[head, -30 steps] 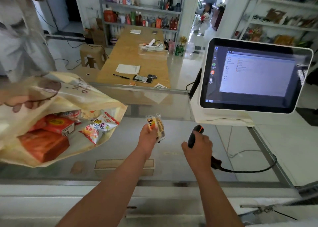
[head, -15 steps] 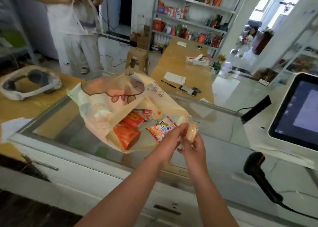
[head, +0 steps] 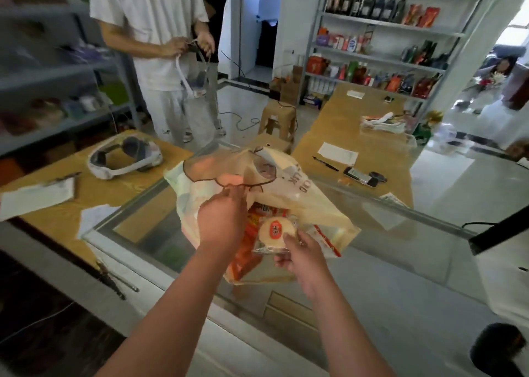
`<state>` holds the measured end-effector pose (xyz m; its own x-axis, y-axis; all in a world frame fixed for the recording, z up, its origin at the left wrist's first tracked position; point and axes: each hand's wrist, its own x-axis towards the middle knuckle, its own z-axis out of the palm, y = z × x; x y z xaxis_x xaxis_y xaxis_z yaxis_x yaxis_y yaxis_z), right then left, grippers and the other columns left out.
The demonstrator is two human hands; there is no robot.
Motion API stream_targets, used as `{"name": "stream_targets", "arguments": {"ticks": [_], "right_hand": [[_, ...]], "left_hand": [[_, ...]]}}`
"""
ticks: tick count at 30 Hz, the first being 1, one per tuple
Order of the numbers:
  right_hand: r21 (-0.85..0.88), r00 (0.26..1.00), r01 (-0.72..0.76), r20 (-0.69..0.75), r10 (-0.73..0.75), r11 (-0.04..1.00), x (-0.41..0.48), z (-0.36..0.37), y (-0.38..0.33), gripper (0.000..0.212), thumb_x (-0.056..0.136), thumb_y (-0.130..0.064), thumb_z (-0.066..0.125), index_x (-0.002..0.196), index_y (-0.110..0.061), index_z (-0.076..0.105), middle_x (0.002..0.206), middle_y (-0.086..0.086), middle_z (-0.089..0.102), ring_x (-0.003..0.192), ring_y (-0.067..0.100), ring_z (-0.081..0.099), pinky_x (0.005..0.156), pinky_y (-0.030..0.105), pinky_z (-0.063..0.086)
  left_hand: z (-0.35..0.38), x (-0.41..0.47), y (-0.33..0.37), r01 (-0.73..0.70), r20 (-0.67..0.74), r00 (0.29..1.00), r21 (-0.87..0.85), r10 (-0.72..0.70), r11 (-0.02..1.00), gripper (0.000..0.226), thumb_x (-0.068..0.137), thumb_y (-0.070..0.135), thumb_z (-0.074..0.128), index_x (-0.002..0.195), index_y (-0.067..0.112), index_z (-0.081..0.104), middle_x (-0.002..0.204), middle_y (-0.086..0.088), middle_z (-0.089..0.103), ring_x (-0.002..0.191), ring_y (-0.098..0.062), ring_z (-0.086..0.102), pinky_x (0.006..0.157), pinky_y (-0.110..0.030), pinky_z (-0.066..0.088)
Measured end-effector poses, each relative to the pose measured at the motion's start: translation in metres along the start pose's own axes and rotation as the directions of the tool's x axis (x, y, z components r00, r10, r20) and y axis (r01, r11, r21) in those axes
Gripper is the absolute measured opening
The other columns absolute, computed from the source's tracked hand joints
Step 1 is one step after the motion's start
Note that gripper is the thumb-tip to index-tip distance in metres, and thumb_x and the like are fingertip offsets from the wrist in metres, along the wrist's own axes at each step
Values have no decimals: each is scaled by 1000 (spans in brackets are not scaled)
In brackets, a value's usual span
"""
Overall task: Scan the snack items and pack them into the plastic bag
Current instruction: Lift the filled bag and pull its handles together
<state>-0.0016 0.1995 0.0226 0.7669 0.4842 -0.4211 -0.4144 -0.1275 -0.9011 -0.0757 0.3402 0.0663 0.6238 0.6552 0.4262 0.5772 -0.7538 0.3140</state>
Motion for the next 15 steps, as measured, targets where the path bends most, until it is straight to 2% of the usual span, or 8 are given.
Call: {"name": "stream_targets", "arguments": {"ticks": [2,5,6,8,10,12,13,15], "right_hand": [[16,998,7,63,-8,1000,12,4,-9,19,95,-8,52,114,-11,57,94,16,69,59,20,60,56,31,52],[-19,985,53,168,-49,998,25,10,-20,32,94,-5,53,119,-24,56,104,3,66,79,21,65,68,32,55],[-122,980,136,165,-114,983,33,13,-21,36,94,-6,54,123,-27,54,110,-2,63,90,20,64,75,31,54],[-389,930,366,120,-347,846,45,17,-24,38,91,-9,58,126,-23,57,118,-5,60,108,17,58,90,30,50],[-416,865,463,18,-502,783,49,18,-26,29,87,-7,61,112,-22,61,111,-11,61,107,9,56,94,14,45],[-405,862,463,0,-507,788,47,17,-31,18,90,-3,59,98,-20,57,87,-20,54,86,1,53,78,-4,34],[-395,879,455,53,-474,798,45,17,-34,14,91,-3,56,96,-16,57,82,-19,52,81,2,52,77,-2,33],[-442,895,442,158,-417,781,52,15,-31,17,94,-6,51,107,-7,61,97,-2,62,102,17,56,89,13,33]], "left_hand": [[-8,-2,3,-75,-208,977,-116,50,990,22,95,21,47,95,7,64,77,-9,66,56,-26,57,47,-24,30],[-13,-8,8,-200,-423,899,-170,112,965,28,92,26,41,96,8,61,81,-7,65,55,-22,56,42,-21,32],[-12,-10,8,-226,-432,892,-174,132,959,23,92,25,41,98,11,58,84,-8,64,57,-23,58,40,-23,37],[-3,-18,1,-269,-442,880,-161,174,950,13,91,21,44,100,15,51,86,-8,63,63,-24,60,41,-30,47],[3,-31,-5,-300,-456,863,-118,217,947,13,90,18,47,103,16,50,86,-9,63,68,-21,59,45,-28,50],[6,-42,-8,-325,-475,845,-88,247,942,14,92,19,47,104,16,51,85,-9,64,70,-17,57,51,-23,47],[7,-45,-9,-346,-473,838,-74,273,935,12,95,21,46,104,15,51,83,-9,64,68,-17,58,53,-22,46],[12,-51,-12,-396,-442,831,-46,337,917,18,101,29,41,103,15,52,82,-8,65,65,-17,59,54,-23,48]]}}
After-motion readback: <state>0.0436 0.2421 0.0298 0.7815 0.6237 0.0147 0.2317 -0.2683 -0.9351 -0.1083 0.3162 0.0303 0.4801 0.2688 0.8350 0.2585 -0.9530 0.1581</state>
